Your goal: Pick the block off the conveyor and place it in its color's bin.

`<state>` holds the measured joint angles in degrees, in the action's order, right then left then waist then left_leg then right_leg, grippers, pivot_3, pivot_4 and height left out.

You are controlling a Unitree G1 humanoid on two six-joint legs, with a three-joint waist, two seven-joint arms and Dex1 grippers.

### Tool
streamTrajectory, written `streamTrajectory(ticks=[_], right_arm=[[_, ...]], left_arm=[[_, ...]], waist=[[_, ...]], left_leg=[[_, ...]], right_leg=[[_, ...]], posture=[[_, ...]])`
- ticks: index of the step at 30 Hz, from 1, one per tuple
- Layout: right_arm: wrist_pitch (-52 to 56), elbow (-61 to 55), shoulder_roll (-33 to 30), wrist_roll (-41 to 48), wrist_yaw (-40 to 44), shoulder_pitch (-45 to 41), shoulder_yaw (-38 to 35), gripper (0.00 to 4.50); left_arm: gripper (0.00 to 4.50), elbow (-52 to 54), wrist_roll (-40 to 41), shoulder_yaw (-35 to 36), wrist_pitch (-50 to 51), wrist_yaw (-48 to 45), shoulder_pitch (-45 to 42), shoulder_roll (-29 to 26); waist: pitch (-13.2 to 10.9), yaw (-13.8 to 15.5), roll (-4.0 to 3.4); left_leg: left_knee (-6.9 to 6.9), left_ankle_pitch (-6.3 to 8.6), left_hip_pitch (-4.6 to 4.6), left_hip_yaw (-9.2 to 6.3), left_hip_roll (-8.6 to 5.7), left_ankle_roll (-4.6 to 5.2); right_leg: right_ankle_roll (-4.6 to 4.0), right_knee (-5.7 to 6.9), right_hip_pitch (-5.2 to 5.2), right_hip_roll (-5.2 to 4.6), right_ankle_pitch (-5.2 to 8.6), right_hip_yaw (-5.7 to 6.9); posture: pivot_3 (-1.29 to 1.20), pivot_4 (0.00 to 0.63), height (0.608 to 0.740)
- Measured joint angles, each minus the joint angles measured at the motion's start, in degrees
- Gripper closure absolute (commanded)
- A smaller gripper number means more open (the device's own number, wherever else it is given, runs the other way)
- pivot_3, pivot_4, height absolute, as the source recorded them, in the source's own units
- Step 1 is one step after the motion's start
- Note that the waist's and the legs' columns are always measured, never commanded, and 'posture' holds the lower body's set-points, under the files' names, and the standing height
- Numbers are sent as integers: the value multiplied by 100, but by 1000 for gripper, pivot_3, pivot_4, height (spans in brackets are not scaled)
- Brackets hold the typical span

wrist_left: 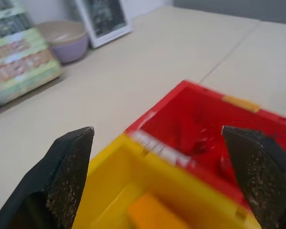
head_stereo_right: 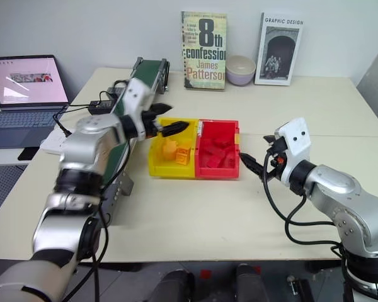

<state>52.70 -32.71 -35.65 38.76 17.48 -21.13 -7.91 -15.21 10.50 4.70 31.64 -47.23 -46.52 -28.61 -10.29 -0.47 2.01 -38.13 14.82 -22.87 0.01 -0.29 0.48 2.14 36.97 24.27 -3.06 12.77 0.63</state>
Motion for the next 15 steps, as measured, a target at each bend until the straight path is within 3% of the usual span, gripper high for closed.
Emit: streamTrajectory(ticks=[3,8,15], right_arm=[[-205,197,27,-199,-1,43,-21,0],[-593,516,49,-590,47,284,-35,0],[-794,555,-365,-87,1406,652,-124,0]], left_arm=[[38,1142,95,475,644,563,807,-170],[38,2055,99,1212,1093,1286,1853,-344],[38,3575,1485,1482,2363,438,2993,-996]], waist=[[0,25,0],[0,62,0],[0,52,0]], left_leg=[[1,0,0,-6,-1,0],[-3,-1,3,-6,-6,-2],[-8,-1,8,-4,-2,-2]], right_leg=[[0,2,-2,-3,0,4],[-1,0,-11,-8,-1,5],[-2,-2,-15,-6,0,4]], posture=[[0,150,740],[0,150,740],[0,150,740]])
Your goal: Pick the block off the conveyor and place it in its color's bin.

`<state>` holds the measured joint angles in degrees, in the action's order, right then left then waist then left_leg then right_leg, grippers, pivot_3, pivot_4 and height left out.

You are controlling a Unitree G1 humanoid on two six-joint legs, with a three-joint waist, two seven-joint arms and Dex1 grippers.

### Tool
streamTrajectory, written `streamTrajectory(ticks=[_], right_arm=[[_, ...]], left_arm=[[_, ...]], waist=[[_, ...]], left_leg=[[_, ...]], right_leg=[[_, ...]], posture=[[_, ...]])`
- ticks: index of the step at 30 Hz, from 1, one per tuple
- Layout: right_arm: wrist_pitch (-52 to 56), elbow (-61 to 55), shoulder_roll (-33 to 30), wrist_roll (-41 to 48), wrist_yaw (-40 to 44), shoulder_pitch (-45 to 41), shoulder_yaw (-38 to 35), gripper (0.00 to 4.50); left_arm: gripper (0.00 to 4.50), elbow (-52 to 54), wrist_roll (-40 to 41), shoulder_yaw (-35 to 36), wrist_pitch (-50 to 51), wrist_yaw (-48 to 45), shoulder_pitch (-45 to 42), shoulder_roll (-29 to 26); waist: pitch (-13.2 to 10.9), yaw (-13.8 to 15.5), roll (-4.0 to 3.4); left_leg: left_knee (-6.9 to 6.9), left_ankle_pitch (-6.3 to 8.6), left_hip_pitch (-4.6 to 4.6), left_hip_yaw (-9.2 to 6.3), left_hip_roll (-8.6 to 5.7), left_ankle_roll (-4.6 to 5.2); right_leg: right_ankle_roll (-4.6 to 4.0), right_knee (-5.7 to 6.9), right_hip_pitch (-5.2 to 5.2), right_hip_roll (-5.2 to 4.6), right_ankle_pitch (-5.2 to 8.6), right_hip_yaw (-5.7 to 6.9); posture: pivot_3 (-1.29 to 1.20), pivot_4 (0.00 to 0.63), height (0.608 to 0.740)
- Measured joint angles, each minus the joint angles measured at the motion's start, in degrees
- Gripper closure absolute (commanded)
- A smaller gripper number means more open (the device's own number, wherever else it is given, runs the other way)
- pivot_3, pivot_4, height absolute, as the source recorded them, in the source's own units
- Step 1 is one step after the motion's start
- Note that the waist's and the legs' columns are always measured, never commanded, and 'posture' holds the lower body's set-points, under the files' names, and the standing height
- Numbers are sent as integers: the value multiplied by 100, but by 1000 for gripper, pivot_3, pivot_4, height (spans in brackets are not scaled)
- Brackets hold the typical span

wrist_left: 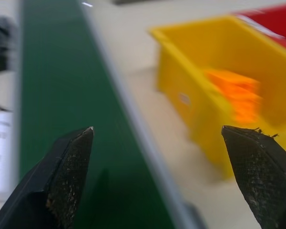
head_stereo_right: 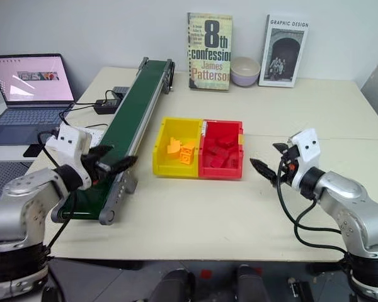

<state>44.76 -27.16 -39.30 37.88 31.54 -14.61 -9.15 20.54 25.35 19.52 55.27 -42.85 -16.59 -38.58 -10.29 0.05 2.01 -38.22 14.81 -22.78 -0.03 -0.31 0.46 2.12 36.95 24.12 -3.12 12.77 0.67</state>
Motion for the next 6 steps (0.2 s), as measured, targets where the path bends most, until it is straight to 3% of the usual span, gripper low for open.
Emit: streamTrajectory(ticks=[3,6], right_arm=[[190,-147,-357,385,494,-26,-49,0],[243,-209,-451,457,620,-42,-76,0]], left_arm=[[38,432,789,25,540,-440,-34,-427],[38,454,1032,64,668,-551,-107,-643]], waist=[[0,-8,0],[0,-11,0]], left_leg=[[-2,0,12,2,4,0],[0,-1,17,2,8,1]], right_leg=[[5,5,-7,4,7,-1],[8,5,-7,8,12,-1]], posture=[[0,150,740],[0,150,740]])
